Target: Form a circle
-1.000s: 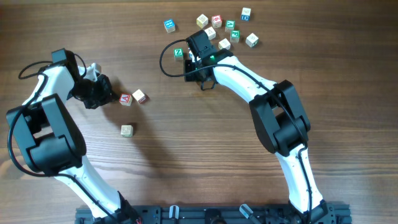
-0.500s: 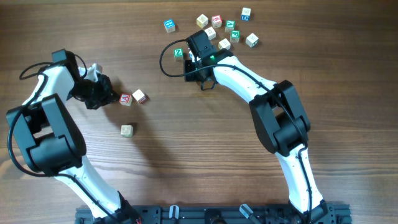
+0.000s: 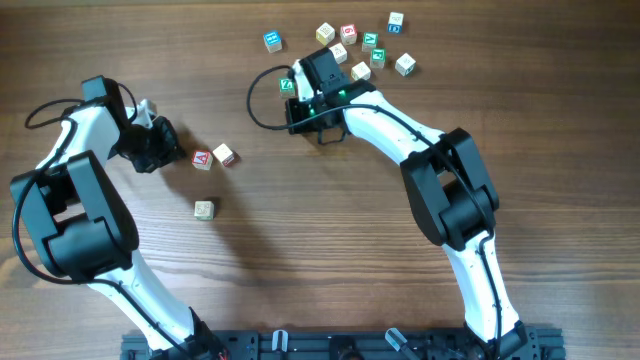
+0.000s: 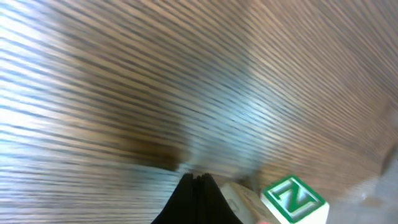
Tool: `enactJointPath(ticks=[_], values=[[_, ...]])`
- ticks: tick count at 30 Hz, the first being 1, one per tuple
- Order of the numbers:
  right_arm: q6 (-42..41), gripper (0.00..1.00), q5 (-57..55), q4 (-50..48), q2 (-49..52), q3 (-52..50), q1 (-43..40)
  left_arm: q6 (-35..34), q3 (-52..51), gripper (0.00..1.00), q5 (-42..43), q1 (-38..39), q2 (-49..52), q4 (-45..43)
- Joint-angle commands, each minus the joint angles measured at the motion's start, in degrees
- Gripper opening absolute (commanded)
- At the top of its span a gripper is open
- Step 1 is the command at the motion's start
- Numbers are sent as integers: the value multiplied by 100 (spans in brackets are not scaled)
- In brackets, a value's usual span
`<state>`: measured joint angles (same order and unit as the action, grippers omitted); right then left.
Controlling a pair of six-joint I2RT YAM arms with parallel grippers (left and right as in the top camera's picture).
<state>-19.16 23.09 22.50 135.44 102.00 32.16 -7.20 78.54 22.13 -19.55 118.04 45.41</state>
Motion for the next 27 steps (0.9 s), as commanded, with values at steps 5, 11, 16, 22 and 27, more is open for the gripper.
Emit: enactJointPath(ticks=[5,11,16,22,27], values=[[267,4,894,-723,136,-46,319,-1169,-59,4,-1180,-42,33,-216],[282,4,890,-1115,354,-46,614,-1296,-59,4,-1176,-92,33,-278],[267,4,1008,-1091,435,-46,625,-1296,-59,4,-1174,-92,33,-278],[269,4,1349,-1119,463,-46,656,-1296,-59,4,-1174,-92,33,-278],[334,4,1478,-1182,498,-46,658,-1296,-59,4,-1174,-92,33,-275]])
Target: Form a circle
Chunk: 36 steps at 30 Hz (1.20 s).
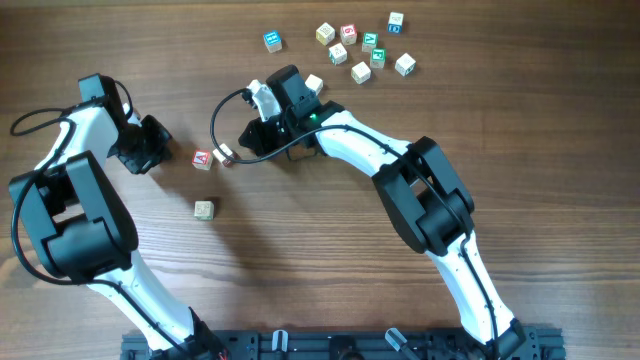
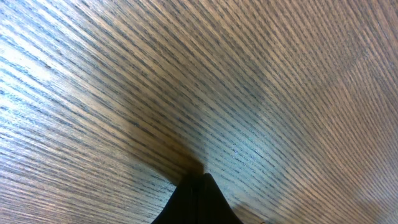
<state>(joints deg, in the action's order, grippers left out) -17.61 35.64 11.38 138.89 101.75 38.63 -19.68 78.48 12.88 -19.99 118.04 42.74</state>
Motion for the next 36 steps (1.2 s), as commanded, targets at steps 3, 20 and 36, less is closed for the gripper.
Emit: enactJointPath(ticks=[3,20,36], values=[[269,4,389,-160,153,-22,17,-48,-52,4,-249,-48,33,-9],[391,4,350,-531,308,-22,105,-48,-52,4,-251,-48,33,-11],[402,4,210,-962,437,-22,201,-48,-52,4,-251,-48,33,-13]])
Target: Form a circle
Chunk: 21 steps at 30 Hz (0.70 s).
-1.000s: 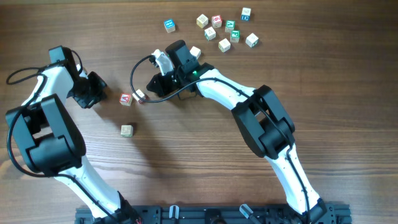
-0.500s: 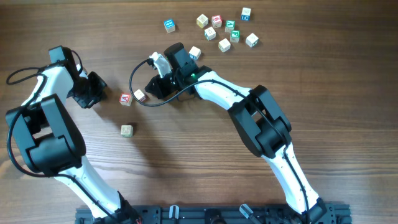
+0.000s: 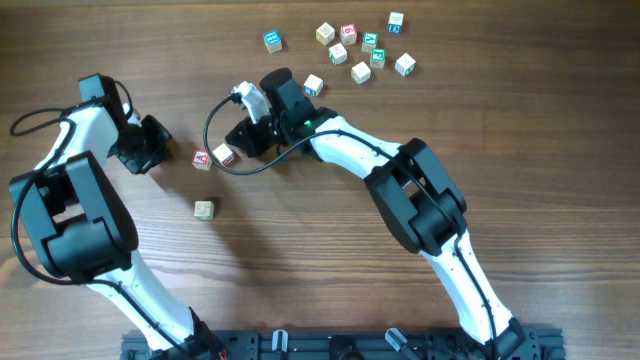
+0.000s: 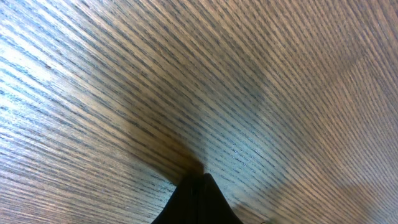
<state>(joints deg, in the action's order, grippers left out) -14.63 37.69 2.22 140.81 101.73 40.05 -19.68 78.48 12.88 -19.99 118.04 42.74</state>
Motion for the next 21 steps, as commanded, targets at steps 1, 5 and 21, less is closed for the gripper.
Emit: enactJointPath(ticks=[1,5,21], values=[[96,5,-57,-48,245,-20,57,-48,-52,4,-251,-48,33,-13],[96,4,-76,-50,245,-20,50,-48,-52,4,-251,-48,33,-33],[-61,4,98,22,245,-20,50,-48,-52,4,-251,-48,33,-35]])
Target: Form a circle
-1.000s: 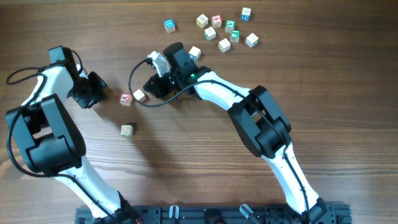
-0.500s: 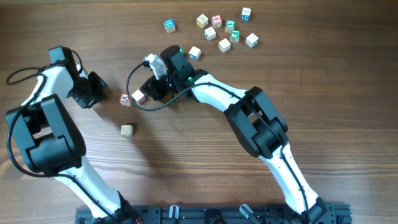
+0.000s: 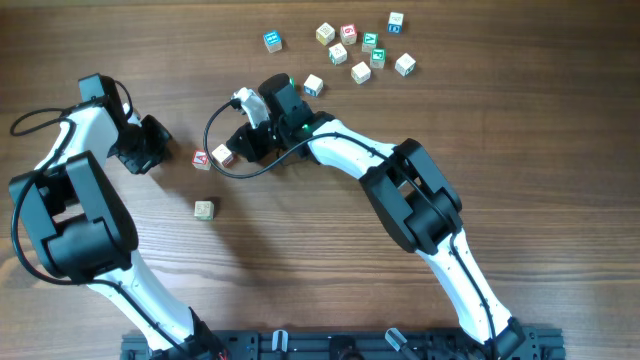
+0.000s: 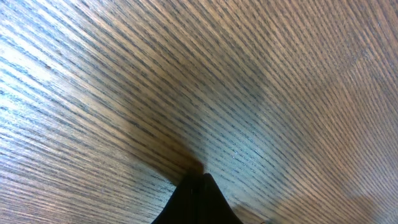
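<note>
Small lettered cubes are the task's pieces. A red-faced cube (image 3: 203, 158) and a white cube (image 3: 223, 154) sit side by side left of centre, and a pale cube (image 3: 204, 209) lies below them. Several more cubes (image 3: 350, 45) are scattered at the top. My right gripper (image 3: 238, 144) lies just right of the white cube, and its jaws are hidden under its own body. My left gripper (image 3: 160, 150) rests left of the red cube. In the left wrist view, this gripper (image 4: 198, 182) is shut with nothing in it, over bare wood.
A lone white cube (image 3: 313, 85) lies beside the right forearm (image 3: 340, 150). A black cable loop (image 3: 215, 130) hangs off the right wrist, above the cube pair. The wooden table (image 3: 320, 260) extends on all sides.
Almost nothing differs. My right wrist has edged slightly down and left beside the white cube. The cubes and my left arm have not moved.
At first my right gripper was by the top cluster with a green-lettered cube at its tip, and my left gripper was close to the red cube. Then the right gripper was beside the white cube and the left had drawn back. Both have stayed there.
</note>
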Tool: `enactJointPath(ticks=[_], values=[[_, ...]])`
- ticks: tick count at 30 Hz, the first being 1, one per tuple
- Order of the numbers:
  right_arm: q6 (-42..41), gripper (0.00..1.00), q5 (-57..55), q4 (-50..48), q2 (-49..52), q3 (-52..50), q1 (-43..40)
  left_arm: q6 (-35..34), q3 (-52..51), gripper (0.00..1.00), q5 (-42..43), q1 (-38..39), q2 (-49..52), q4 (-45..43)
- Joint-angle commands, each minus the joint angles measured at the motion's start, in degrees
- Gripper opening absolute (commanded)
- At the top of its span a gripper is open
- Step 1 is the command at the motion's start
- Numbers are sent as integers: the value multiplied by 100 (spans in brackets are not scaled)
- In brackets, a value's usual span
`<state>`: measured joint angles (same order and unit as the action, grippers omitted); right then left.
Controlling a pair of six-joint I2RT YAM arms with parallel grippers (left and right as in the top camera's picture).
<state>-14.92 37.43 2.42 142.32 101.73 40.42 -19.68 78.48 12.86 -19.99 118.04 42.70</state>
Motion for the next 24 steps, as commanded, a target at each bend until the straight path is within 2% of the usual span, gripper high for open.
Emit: enactJointPath(ticks=[1,10,24], values=[[-39,4,125,15,94,-20,13,-48,-52,4,-249,-48,33,-31],[-492,4,127,61,94,-20,11,-48,-52,4,-249,-48,33,-31],[-627,5,149,63,94,-20,0,-48,-52,4,-249,-48,33,-31]])
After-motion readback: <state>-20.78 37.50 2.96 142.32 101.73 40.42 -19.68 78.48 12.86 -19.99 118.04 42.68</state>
